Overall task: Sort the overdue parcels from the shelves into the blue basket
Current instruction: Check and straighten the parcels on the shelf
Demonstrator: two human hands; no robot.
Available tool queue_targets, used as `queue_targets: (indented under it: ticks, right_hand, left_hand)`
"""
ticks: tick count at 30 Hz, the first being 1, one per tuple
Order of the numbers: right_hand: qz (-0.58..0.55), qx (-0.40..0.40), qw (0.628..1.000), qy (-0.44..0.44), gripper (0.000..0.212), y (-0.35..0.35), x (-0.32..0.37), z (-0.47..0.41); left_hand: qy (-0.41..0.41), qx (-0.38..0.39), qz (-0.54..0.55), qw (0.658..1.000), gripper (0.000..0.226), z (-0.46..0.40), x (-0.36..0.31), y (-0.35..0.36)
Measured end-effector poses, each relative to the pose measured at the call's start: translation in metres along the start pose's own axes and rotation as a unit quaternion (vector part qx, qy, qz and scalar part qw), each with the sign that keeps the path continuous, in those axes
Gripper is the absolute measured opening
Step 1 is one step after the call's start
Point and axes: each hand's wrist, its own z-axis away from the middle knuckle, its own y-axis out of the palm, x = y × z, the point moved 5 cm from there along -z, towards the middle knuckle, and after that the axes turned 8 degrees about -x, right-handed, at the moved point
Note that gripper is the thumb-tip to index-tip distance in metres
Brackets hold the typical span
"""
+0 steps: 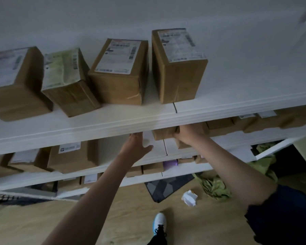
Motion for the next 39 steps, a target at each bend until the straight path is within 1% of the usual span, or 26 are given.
queue_targets:
  ticks: [2, 4, 5, 6, 7, 8, 9, 11, 12, 14, 16, 17, 19, 20, 22, 26, 30, 35, 39]
  right_hand:
    - [-0.025, 0.035, 0.999, 0.01, 0.038, 0.013, -0.008, -0.011]
    - [-0.044, 0.083, 0.995, 0.03, 0.033, 0.024, -0.011, -0.017]
    - [-0.049, 0.102, 0.993, 0.026, 0.032, 0.029, -0.011, -0.019]
    - [-0.046, 0.118, 0.992, 0.016, 0.033, 0.032, -0.008, -0.02]
    - [-0.051, 0.123, 0.991, 0.008, 0.036, 0.034, -0.006, -0.02]
    - [-0.053, 0.122, 0.991, -0.002, 0.038, 0.035, -0.005, -0.021]
    - [-0.058, 0.117, 0.991, -0.011, 0.039, 0.037, -0.004, -0.021]
    - [-0.06, 0.099, 0.993, -0.024, 0.037, 0.038, -0.006, -0.017]
    - [-0.053, 0.082, 0.994, -0.038, 0.039, 0.037, -0.005, -0.014]
    - [-0.044, 0.06, 0.994, -0.077, 0.054, 0.037, -0.004, -0.005]
    - [0.008, 0.05, 0.993, -0.108, 0.072, 0.039, -0.007, 0.009]
    - [0.03, 0.045, 0.991, -0.12, 0.077, 0.039, -0.008, 0.02]
    - [0.033, 0.047, 0.989, -0.135, 0.081, 0.035, -0.011, 0.046]
    - [0.024, 0.05, 0.989, -0.14, 0.081, 0.031, -0.012, 0.061]
    - [0.006, 0.038, 0.987, -0.154, 0.078, 0.021, -0.015, 0.093]
    - [-0.065, -0.042, 0.985, -0.154, 0.071, -0.004, -0.02, 0.149]
    - [-0.1, -0.066, 0.982, -0.149, 0.078, -0.018, -0.025, 0.184]
    - [-0.084, -0.075, 0.98, -0.165, 0.08, -0.028, -0.028, 0.207]
    - [-0.077, -0.086, 0.977, -0.177, 0.077, -0.034, -0.024, 0.219]
  left_hand:
    - [-0.017, -0.005, 0.021, 1.0, 0.077, -0.022, -0.003, 0.009]
    - [-0.047, 0.041, 0.033, 0.998, 0.067, -0.036, -0.013, 0.018]
    - [-0.076, 0.083, 0.027, 0.993, 0.068, -0.039, -0.016, 0.025]
    - [-0.089, 0.115, 0.019, 0.989, 0.07, -0.042, -0.017, 0.029]
    - [-0.078, 0.126, 0.036, 0.988, 0.074, -0.043, -0.022, 0.031]
    - [-0.038, 0.115, 0.05, 0.991, 0.078, -0.048, -0.025, 0.036]
    - [-0.019, 0.058, 0.074, 0.995, 0.078, -0.053, -0.024, 0.038]
    - [-0.012, -0.016, 0.101, 0.995, 0.055, -0.053, -0.017, 0.043]
    - [-0.014, -0.038, 0.121, 0.992, 0.049, -0.046, -0.021, 0.039]
    - [-0.018, -0.086, 0.124, 0.988, 0.056, -0.027, -0.032, 0.029]
    - [-0.034, -0.105, 0.136, 0.985, 0.073, -0.007, -0.038, 0.029]
    - [-0.034, -0.105, 0.138, 0.984, 0.082, 0.006, -0.042, 0.029]
    - [-0.023, -0.106, 0.142, 0.984, 0.098, 0.032, -0.045, 0.035]
    - [-0.018, -0.112, 0.143, 0.983, 0.1, 0.047, -0.047, 0.038]
    - [-0.007, -0.132, 0.142, 0.981, 0.099, 0.08, -0.056, 0.041]
    - [0.041, -0.202, 0.12, 0.971, 0.094, 0.135, -0.081, 0.041]
    - [0.071, -0.251, 0.081, 0.962, 0.096, 0.17, -0.099, 0.043]
    - [0.08, -0.269, 0.083, 0.956, 0.095, 0.198, -0.108, 0.045]
    - [0.082, -0.273, 0.089, 0.954, 0.095, 0.21, -0.108, 0.044]
